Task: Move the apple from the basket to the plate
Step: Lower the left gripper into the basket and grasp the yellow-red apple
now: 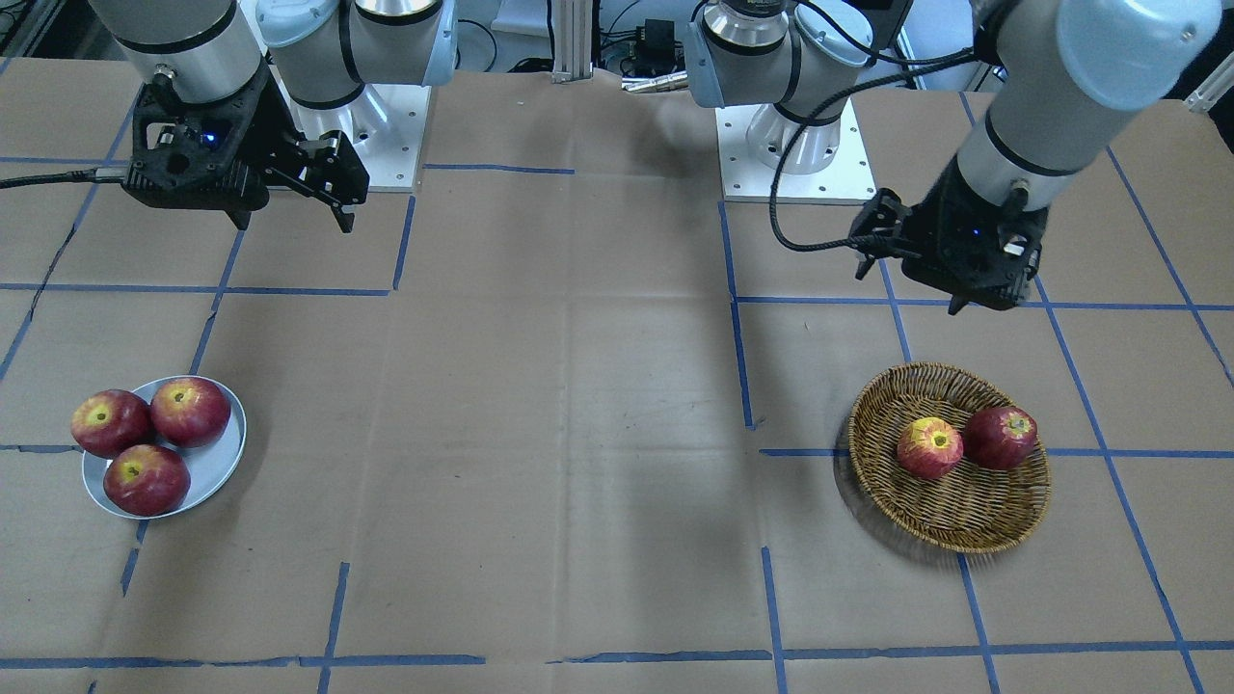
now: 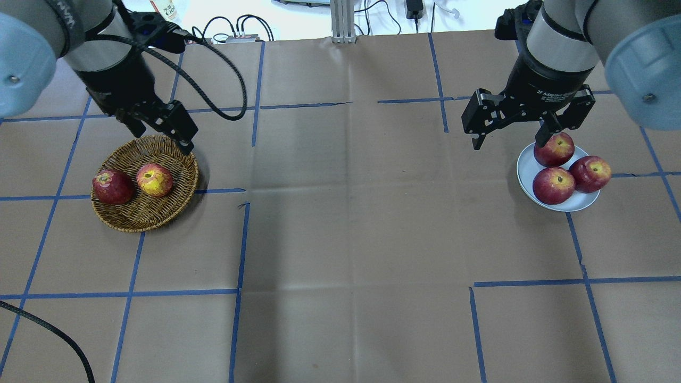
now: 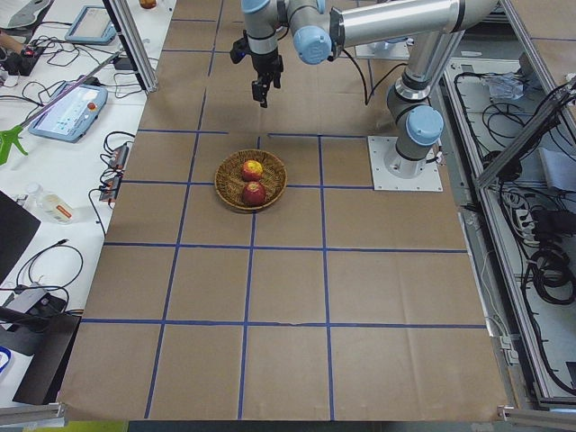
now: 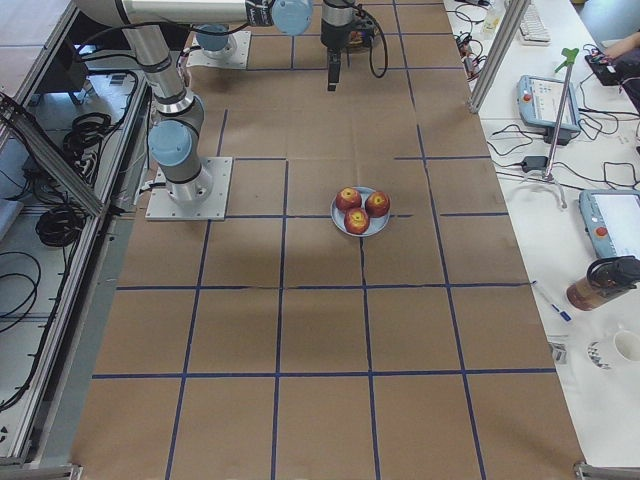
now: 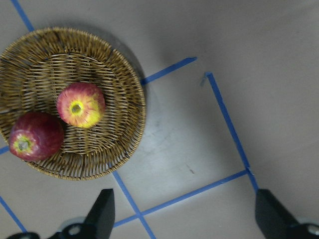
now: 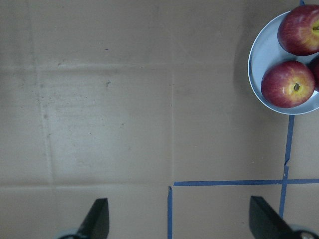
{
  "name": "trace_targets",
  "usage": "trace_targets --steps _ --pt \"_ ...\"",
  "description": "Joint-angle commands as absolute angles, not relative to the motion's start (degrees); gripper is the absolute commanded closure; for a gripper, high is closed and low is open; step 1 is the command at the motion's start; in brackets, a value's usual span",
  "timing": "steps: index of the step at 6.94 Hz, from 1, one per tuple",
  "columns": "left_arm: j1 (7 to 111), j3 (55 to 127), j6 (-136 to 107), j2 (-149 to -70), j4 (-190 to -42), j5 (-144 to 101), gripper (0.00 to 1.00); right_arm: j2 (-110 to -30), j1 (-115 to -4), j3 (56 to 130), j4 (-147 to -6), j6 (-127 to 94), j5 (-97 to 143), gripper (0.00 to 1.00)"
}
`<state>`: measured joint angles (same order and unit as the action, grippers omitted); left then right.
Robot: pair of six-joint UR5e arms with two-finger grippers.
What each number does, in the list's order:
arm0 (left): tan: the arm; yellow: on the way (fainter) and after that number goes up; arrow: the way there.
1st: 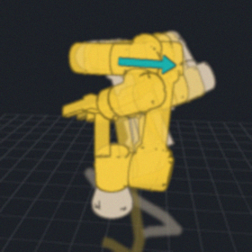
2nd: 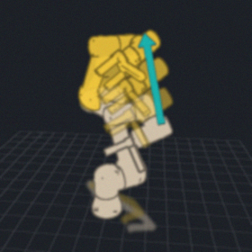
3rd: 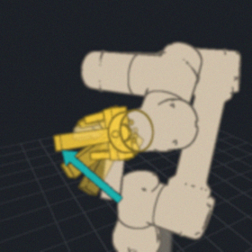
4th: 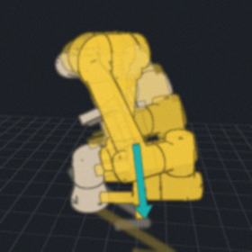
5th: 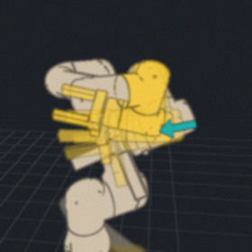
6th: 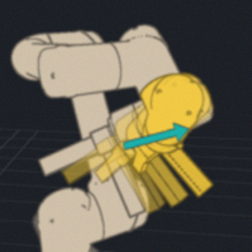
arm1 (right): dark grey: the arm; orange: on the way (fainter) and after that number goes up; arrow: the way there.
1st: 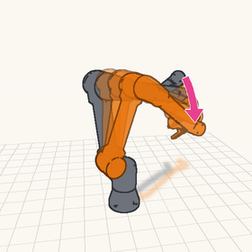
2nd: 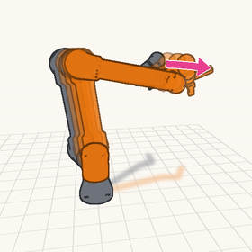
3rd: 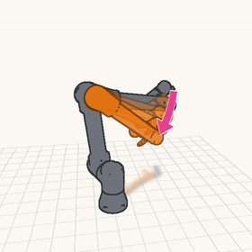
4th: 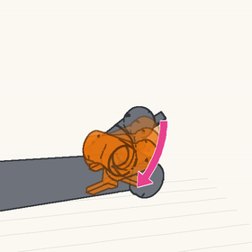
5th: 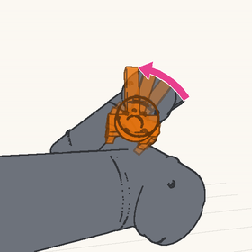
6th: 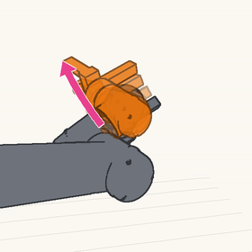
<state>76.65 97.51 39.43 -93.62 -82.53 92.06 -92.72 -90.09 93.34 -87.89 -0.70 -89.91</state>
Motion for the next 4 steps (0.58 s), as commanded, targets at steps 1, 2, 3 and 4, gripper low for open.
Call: trace_targets --steps 1,2,3,4 --pt "72.3 102.6 45.4 -98.6 -72.1 92.1 0.01 -92.7 -90.1 93.3 -87.9 -0.7 -89.9 0.00" --pt "70.4 102.7 47.6 -101.4 -71.0 91.8 0.01 -92.6 -90.1 93.3 -87.9 -0.7 -89.9 0.00" --pt "70.0 102.7 50.4 -103.1 -69.2 91.8 0.01 -92.6 -90.1 93.3 -88.0 -0.7 -89.9 0.00" --pt "70.0 102.7 50.4 -104.7 -66.4 91.6 0.01 -92.6 -90.1 93.3 -87.9 -0.7 -89.9 0.00"
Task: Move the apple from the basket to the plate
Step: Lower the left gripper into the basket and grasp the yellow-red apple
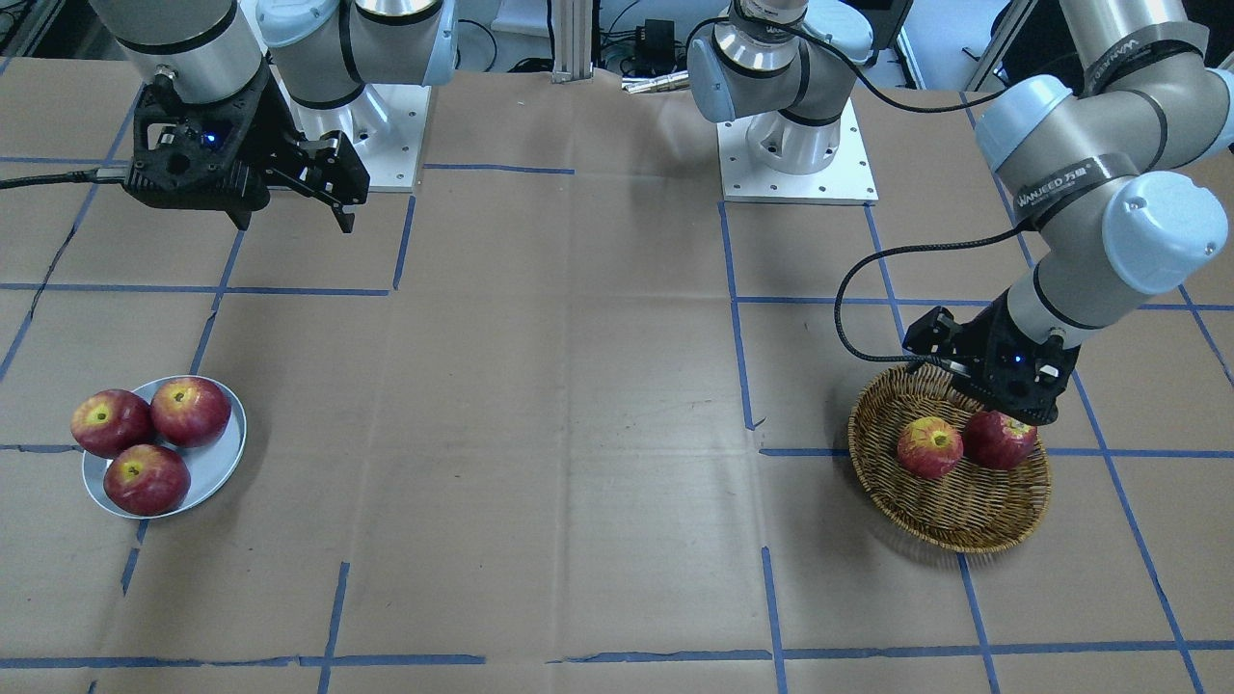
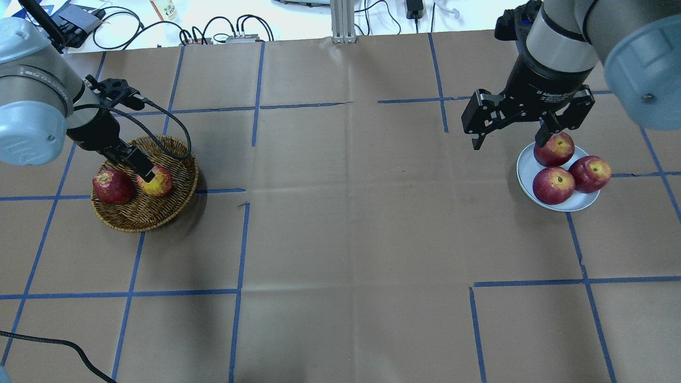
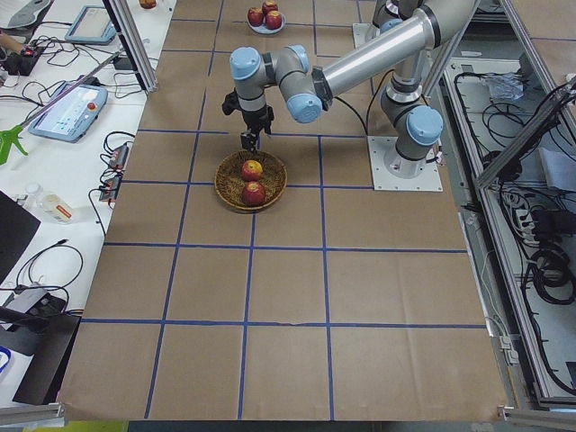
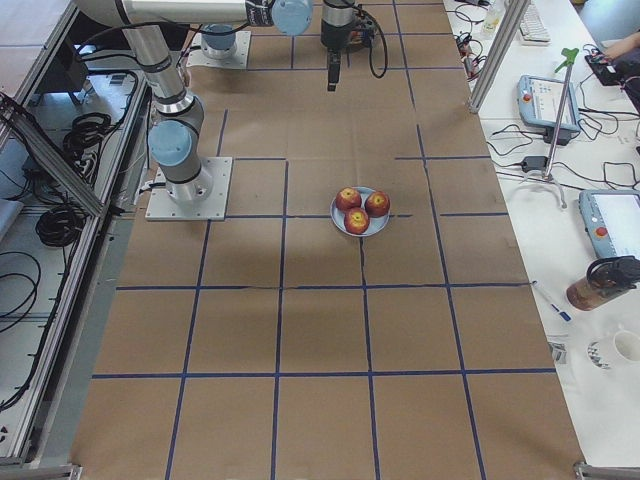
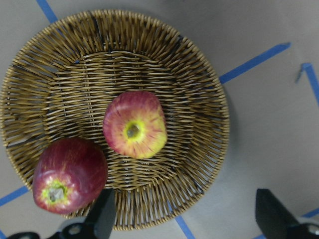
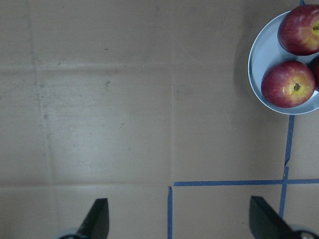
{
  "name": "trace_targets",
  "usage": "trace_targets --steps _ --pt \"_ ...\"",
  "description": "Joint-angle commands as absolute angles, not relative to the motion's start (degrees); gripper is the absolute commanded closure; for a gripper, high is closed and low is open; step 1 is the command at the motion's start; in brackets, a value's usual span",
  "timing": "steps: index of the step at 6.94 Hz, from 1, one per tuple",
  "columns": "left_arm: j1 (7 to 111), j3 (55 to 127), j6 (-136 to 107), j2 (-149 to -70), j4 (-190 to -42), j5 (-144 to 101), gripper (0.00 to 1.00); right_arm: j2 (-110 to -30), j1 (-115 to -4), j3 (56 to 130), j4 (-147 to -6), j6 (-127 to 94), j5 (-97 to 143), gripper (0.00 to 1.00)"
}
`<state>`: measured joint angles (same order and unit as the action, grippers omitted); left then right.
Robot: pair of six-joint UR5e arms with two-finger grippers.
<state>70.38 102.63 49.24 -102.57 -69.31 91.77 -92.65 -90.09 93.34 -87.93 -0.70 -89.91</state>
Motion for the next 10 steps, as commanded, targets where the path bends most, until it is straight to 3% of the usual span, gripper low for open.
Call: trace_targets --steps 1,3,8,10 --pt "70.0 102.8 50.4 -106.8 -64.2 91.6 0.01 -92.6 -90.1 93.3 -87.9 -0.7 -89.9 0.00" --pt "70.0 102.5 50.4 -112.2 -58.2 91.6 0.01 -92.6 -90.1 93.3 -87.9 -0.7 -89.9 0.00" --pt "70.0 103.1 50.8 -114.8 -57.7 91.7 0.01 -92.5 -90.1 93.3 -87.9 -0.6 -89.9 0.00" --pt "69.9 103.7 50.8 -114.7 -57.7 92.1 0.35 -92.5 -90.1 93.3 -87.9 -0.6 -89.9 0.00"
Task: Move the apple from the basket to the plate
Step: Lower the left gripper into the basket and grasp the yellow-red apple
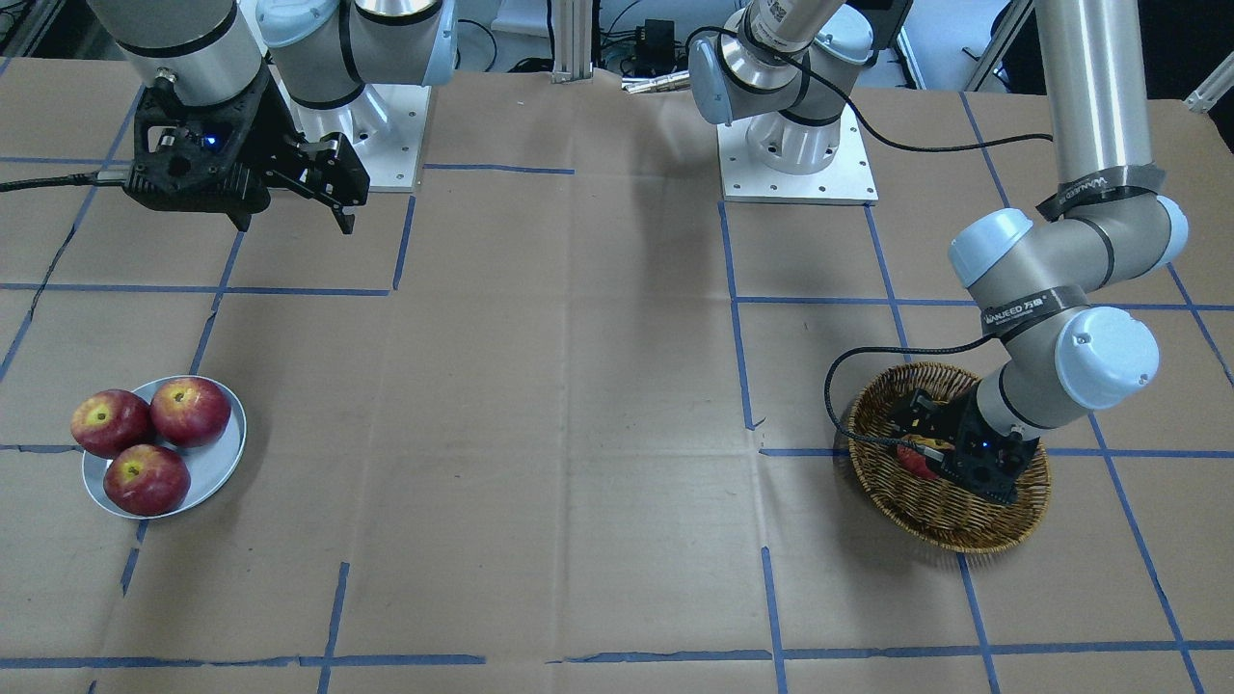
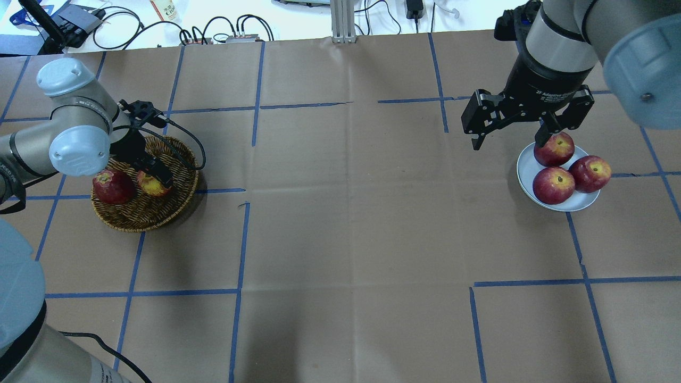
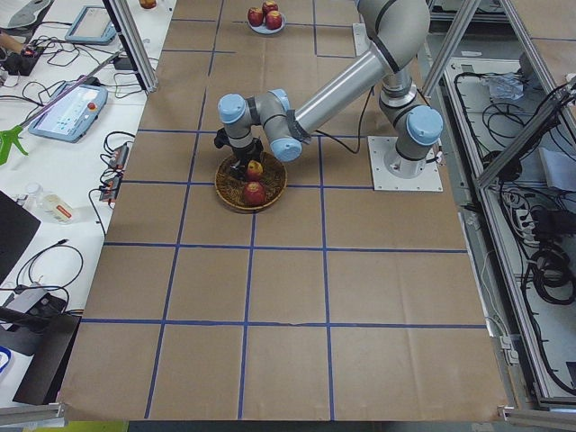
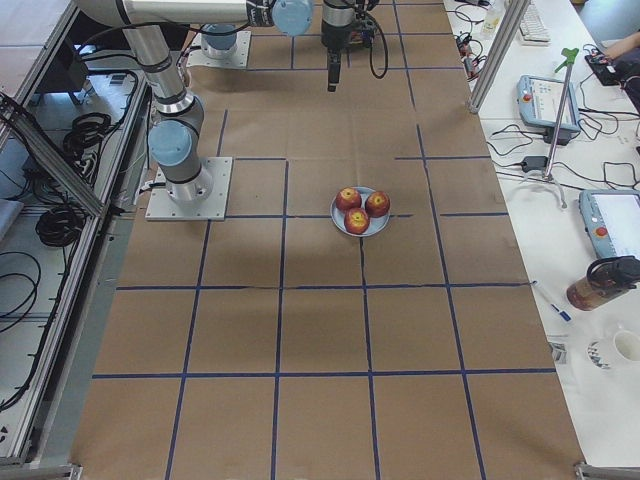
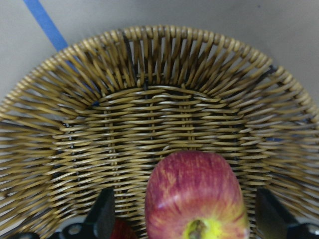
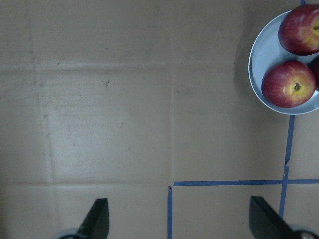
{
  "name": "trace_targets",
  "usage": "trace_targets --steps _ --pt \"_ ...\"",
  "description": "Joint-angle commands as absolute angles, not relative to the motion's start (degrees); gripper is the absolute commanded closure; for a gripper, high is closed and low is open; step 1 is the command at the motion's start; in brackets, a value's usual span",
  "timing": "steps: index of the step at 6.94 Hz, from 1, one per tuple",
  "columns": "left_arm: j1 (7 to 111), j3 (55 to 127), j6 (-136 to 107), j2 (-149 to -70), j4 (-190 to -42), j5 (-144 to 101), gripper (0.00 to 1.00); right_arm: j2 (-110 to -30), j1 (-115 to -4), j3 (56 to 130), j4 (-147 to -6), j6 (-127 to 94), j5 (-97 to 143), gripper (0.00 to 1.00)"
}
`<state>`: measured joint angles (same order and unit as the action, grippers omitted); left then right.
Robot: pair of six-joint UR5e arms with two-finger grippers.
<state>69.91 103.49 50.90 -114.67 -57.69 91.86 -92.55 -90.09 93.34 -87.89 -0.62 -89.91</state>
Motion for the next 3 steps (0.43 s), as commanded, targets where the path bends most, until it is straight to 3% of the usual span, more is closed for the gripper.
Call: trace_targets --steps 1,3 --pt "70.0 103.6 50.7 -114.6 -57.7 92.1 0.56 -92.5 -90.1 93.3 -87.9 -0.6 -89.9 0.00" --pt "70.3 102.0 49.1 -113.0 -58.3 92.3 0.76 -92.5 -90.1 93.3 -87.9 -0.6 -89.9 0.00"
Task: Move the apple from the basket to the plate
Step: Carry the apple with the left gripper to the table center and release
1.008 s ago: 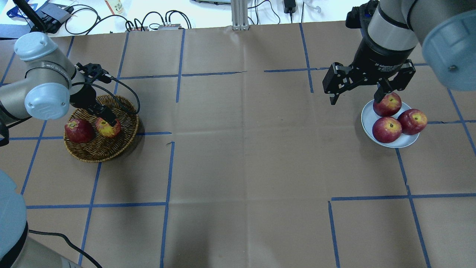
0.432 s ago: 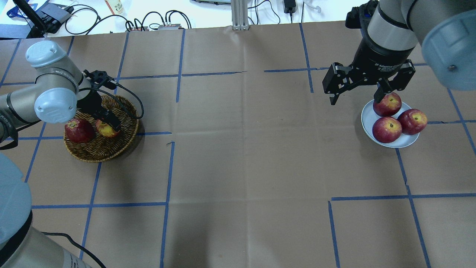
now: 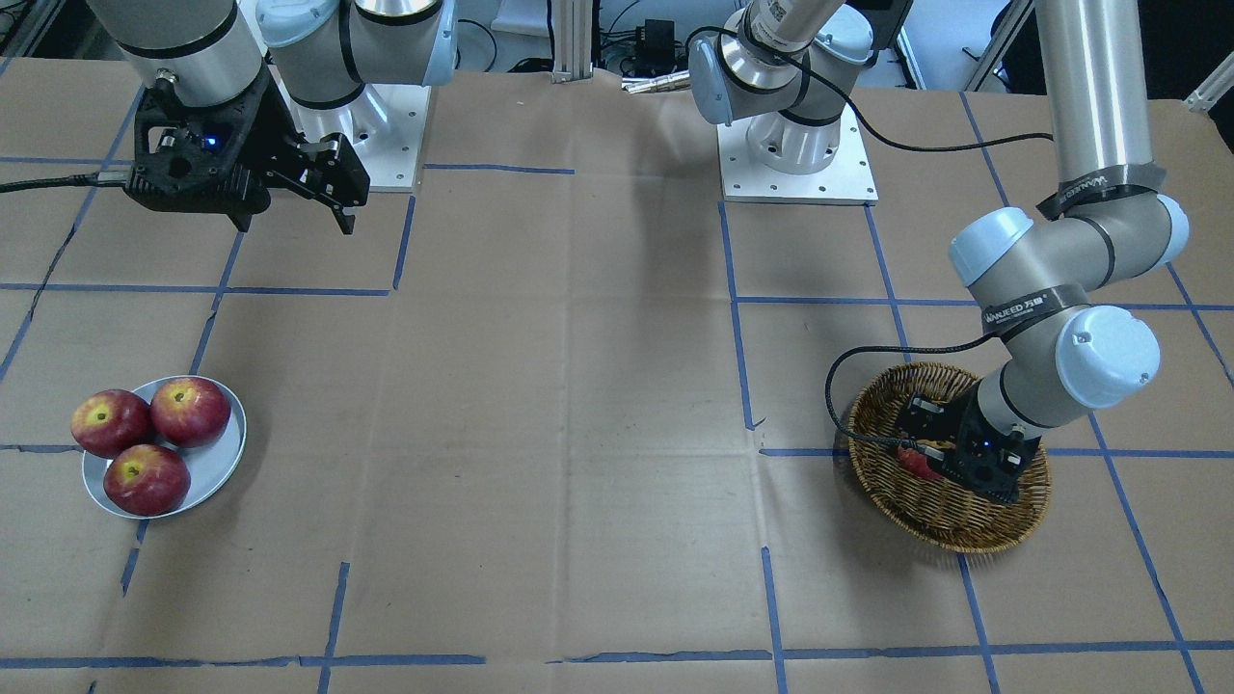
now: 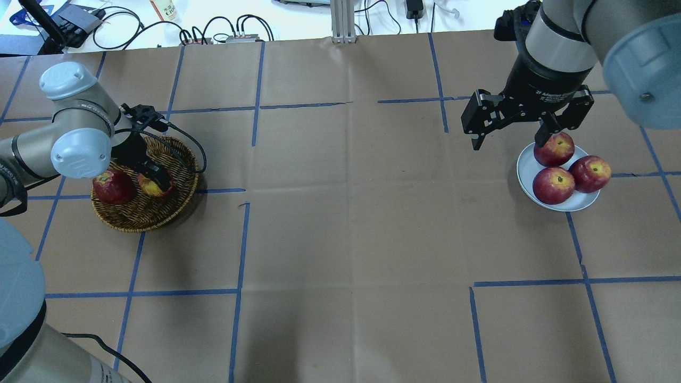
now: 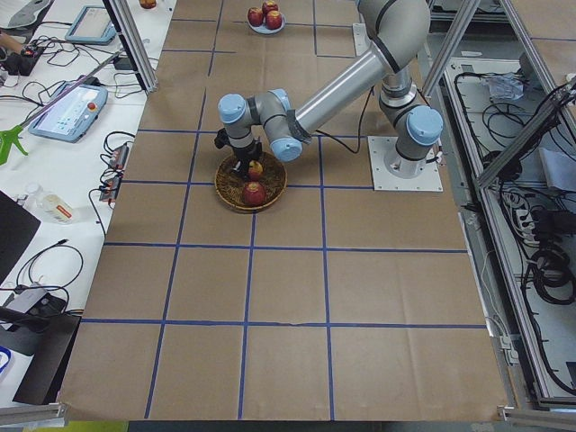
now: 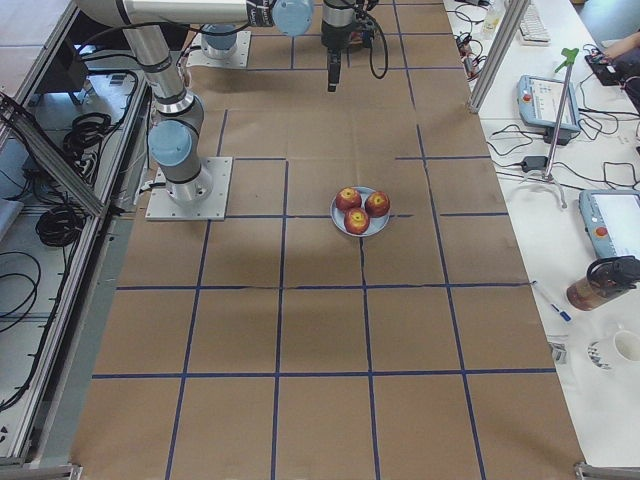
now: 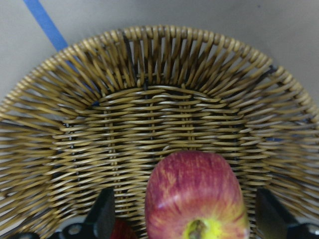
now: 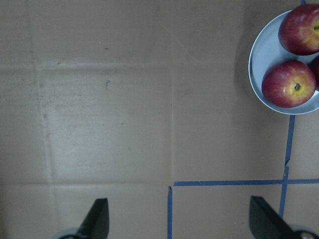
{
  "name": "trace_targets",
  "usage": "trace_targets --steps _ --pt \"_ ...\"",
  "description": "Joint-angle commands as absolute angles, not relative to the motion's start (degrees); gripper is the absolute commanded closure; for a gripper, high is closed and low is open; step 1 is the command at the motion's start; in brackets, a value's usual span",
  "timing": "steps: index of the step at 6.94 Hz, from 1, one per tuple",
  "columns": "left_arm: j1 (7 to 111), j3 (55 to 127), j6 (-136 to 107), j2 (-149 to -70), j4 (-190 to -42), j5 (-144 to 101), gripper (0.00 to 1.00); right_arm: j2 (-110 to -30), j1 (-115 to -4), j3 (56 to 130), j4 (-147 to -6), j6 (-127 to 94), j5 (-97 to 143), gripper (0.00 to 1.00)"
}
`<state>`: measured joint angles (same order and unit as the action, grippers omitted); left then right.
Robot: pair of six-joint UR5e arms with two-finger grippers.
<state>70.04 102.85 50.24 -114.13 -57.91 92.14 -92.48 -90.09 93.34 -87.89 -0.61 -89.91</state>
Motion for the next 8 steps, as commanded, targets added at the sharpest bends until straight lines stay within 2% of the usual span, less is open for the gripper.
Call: trace_targets --steps 1,5,8 --pt "71.1 102.2 47.6 -111.5 -58.4 92.2 0.78 -92.5 -90.1 93.3 -87.9 -0.6 -89.9 0.00" --pt "87.0 102.1 21.2 -105.7 -60.0 90.8 0.78 -92.5 -90.1 93.4 -87.9 -0.6 -89.9 0.00" --pt "101.5 99.2 -2.0 -110.1 -59.0 88.9 0.78 -92.5 -90.1 93.4 -88.0 -0.6 -89.9 0.00"
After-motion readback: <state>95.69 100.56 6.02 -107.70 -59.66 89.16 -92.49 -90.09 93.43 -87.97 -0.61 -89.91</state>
